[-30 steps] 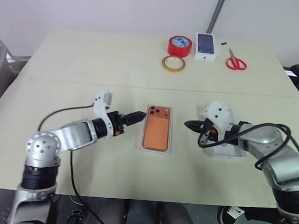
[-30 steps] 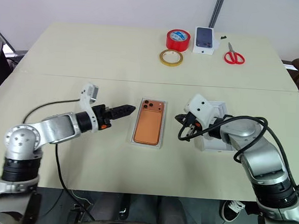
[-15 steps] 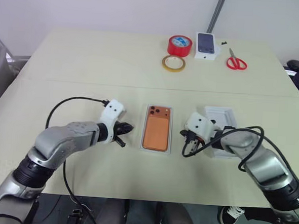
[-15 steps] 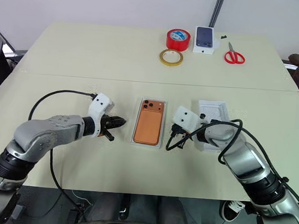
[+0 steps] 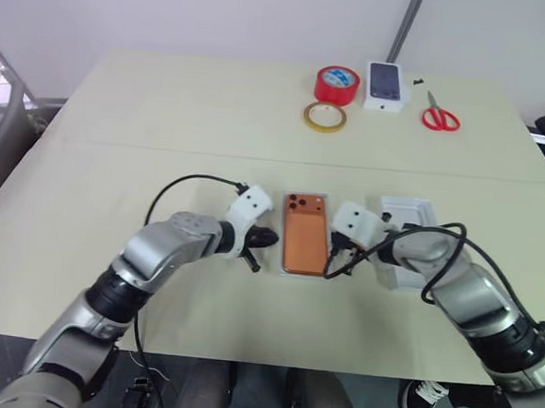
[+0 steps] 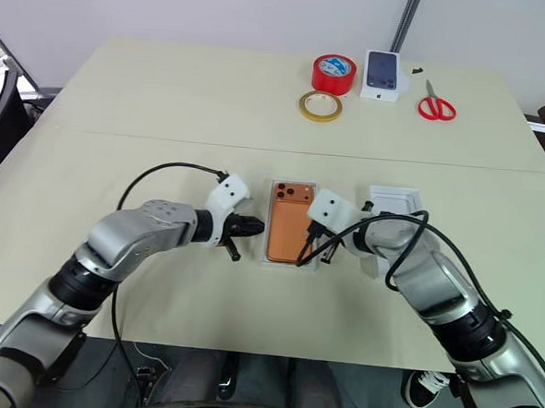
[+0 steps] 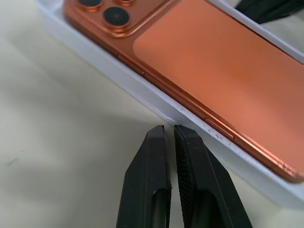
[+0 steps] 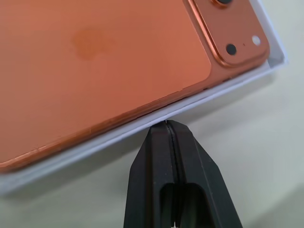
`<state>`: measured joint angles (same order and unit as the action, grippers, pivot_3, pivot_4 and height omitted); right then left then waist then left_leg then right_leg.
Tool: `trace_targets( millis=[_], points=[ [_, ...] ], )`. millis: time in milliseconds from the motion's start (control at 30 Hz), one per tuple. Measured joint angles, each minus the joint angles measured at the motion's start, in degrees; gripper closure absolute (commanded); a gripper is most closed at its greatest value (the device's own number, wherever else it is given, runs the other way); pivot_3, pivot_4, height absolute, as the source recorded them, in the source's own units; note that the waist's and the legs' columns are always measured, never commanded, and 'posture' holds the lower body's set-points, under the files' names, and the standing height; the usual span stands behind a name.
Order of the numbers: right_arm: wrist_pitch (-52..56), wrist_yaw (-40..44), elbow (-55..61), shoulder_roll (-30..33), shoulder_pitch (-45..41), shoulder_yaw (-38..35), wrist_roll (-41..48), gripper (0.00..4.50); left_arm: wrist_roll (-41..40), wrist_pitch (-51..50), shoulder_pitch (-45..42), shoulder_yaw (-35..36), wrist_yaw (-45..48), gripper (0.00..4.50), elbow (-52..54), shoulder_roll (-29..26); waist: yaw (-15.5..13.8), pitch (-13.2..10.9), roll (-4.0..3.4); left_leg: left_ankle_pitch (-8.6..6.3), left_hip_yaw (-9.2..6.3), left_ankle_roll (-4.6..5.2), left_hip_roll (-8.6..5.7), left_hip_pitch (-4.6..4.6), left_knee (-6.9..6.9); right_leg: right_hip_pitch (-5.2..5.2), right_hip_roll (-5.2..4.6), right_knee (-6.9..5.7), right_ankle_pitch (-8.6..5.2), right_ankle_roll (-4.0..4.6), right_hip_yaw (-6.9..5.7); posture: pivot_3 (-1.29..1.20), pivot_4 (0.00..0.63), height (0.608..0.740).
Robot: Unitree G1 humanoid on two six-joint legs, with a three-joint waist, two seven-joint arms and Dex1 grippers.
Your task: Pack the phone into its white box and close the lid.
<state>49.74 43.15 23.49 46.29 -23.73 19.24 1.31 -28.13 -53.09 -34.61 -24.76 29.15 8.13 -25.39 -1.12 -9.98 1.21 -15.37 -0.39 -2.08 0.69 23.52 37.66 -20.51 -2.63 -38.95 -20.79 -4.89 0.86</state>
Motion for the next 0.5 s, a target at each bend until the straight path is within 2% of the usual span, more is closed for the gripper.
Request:
trace_targets(
  millis=[200,300,500],
  points=[
    [1.3,2.3,5.8,7.4,8.8,-6.1,0.1,4.5,5.2,0.2,-4.7,-3.1,2.9,4.14,-7.0,9.3,0.2,0.0,-0.03,-0.11,0.0,0.2,-0.01,0.07,0.27,0.08,0.0,0.0,0.01,-0.02,0.0,0.0,0.15,0.74],
    [2.5,2.6,7.9,8.9,12.7,-9.0,0.1,4.5,6.8,0.2,-5.7,-3.4,3.6,4.14,-9.5,12.8,0.4,0.0,-0.05,-0.12,0.0,0.21,0.0,0.06,0.27,0.08,0.02,-0.01,0.0,-0.02,0.0,0.0,0.15,0.74],
    [3.6,2.5,9.3,9.5,17.0,-13.3,0.1,4.5,8.5,-0.1,-5.7,-4.6,7.0,4.14,-9.9,14.8,0.3,0.0,-0.07,-0.12,0.0,0.2,0.01,0.05,0.27,0.08,0.03,-0.02,0.0,-0.02,0.01,0.0,0.15,0.74]
  ],
)
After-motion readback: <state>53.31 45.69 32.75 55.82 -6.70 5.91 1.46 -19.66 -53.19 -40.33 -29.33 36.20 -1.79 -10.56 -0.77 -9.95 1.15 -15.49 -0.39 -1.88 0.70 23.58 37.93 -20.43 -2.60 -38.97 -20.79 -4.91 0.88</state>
